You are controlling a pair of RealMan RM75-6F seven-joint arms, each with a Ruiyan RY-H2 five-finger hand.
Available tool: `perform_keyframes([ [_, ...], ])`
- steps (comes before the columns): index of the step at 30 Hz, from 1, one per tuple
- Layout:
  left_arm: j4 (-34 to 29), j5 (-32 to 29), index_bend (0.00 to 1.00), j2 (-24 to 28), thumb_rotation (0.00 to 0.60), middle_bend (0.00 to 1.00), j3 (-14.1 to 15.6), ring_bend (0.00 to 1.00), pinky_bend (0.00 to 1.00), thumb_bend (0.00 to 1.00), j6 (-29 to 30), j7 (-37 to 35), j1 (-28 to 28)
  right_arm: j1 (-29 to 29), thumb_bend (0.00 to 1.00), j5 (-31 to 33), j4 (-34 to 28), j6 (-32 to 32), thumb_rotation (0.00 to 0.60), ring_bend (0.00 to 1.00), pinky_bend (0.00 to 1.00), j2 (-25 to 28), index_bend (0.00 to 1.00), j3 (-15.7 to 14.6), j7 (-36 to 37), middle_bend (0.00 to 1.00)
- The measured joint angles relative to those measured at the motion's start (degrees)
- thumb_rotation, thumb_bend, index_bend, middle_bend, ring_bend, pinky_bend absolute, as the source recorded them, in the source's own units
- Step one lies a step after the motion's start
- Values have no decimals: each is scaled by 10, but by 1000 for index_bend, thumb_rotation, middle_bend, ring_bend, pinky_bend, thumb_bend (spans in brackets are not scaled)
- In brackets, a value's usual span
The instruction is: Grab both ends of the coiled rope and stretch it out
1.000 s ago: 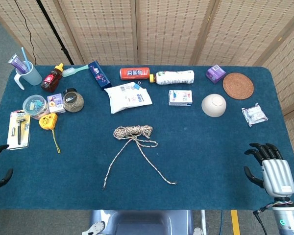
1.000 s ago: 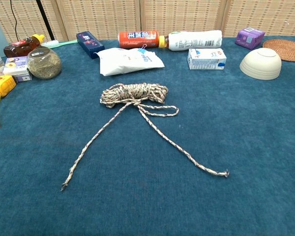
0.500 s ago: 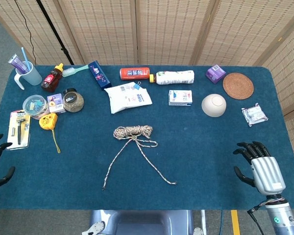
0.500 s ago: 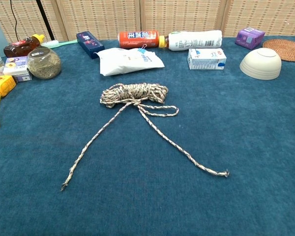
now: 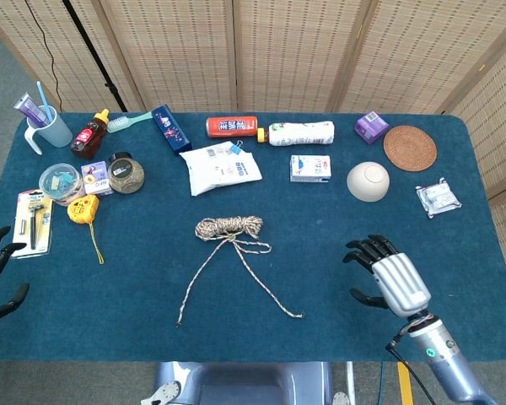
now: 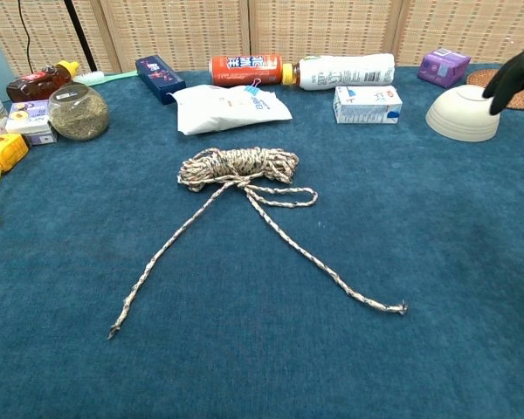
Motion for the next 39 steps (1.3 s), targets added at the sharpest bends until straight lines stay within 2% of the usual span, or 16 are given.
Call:
perform_keyframes([
  [11,-5,-28,260,4,600,122,-11,105,0,274,-12,13,-9,74,127,46,31,-93,600,253,157,-73,340,22,-46,253],
  [25,-3,-44,266,13,600,122,-17,105,0,274,-12,15,-12,143,103,116,42,-192,600,253,97,-129,310,25,-139,251],
  [39,3,-43,266,18,600,122,-8,105,0,273,-7,5,-4,168,88,164,47,-203,590,237,19,-183,263,12,-232,225],
])
